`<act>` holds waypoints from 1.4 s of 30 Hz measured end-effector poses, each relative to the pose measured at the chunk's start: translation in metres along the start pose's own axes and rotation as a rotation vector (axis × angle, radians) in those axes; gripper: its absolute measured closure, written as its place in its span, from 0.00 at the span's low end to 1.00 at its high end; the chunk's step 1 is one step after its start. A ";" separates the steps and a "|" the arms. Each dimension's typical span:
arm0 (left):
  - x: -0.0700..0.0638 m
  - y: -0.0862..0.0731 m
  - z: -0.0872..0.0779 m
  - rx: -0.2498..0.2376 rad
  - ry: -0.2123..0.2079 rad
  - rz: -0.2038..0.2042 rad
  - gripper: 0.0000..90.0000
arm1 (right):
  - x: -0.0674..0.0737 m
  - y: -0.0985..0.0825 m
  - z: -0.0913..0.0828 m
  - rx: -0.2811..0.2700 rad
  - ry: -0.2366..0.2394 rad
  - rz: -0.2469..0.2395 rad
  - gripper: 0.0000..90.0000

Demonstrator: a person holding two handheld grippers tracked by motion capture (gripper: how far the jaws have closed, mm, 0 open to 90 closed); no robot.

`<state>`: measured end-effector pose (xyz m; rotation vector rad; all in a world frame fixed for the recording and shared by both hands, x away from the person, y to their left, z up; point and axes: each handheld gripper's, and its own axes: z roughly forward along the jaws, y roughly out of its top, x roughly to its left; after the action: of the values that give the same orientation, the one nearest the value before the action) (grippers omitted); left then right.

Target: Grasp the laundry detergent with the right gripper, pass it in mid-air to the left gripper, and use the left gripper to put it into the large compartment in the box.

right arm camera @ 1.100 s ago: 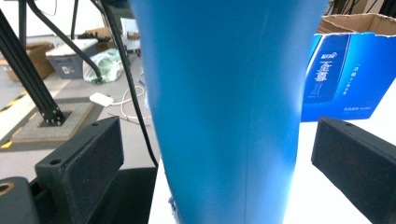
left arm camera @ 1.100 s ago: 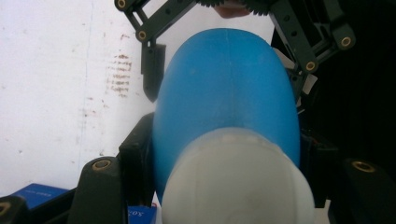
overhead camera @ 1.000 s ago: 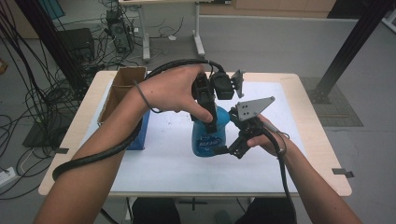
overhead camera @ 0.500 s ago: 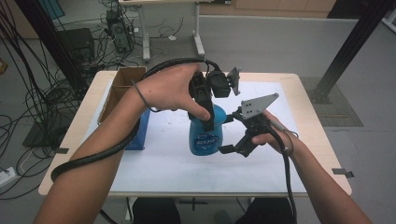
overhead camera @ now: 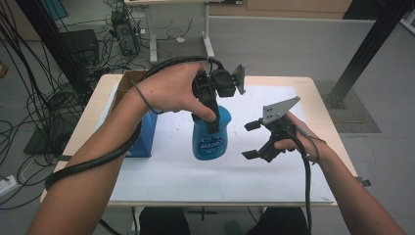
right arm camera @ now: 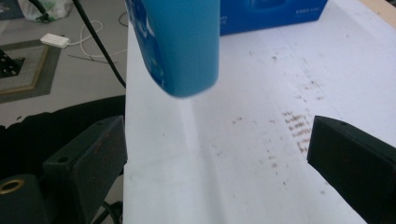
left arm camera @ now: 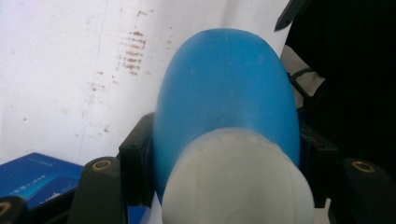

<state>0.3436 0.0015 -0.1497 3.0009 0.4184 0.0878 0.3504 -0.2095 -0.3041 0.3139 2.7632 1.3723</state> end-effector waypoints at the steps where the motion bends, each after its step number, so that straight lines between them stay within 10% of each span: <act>1: 0.000 -0.001 0.000 -0.003 0.001 -0.010 0.42 | -0.001 -0.001 -0.002 0.007 -0.005 0.007 0.06; 33: 0.024 -0.028 -0.022 -0.031 0.074 -0.383 0.42 | -0.018 -0.031 -0.025 0.461 -0.147 0.121 0.05; 42: 0.033 -0.040 -0.039 -0.049 0.105 -0.462 0.42 | -0.021 -0.036 -0.024 0.493 -0.142 0.143 0.05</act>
<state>0.3613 0.0530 -0.1145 2.7757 1.0853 0.2111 0.3623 -0.2544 -0.3193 0.6075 2.9625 0.6312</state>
